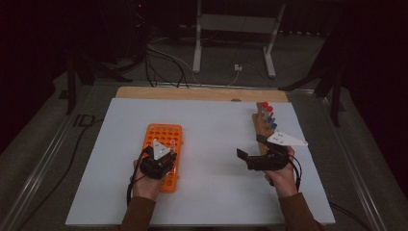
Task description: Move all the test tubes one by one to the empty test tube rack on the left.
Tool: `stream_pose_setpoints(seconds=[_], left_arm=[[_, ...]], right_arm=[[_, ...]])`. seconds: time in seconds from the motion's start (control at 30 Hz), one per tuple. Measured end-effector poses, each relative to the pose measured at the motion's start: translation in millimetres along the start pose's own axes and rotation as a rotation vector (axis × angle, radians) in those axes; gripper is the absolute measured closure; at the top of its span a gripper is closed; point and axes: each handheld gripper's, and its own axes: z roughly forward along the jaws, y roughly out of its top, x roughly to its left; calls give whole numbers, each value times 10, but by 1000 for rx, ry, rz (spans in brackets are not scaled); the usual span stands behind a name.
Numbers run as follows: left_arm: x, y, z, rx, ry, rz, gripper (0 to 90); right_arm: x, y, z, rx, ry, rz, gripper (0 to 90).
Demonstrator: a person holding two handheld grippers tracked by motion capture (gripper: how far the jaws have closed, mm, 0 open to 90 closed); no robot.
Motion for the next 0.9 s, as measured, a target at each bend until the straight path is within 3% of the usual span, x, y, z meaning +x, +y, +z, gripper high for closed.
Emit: stream_pose_setpoints(seconds=[0.13, 0.37, 0.67, 0.9], left_arm=[[8, -6, -5, -3, 0, -14, 746], [15, -22, -39, -43, -7, -27, 576], [31, 24, -182, -159, -45, -47, 339], [24, 69, -260, -224, -53, -64, 181]], right_arm=[[-1, 0, 1, 0, 0, -1, 14], [-15, 2, -6, -2, -3, 1, 14], [-61, 24, -32, -14, -19, 5, 14], [-228, 30, -95, -31, -63, 35, 14]])
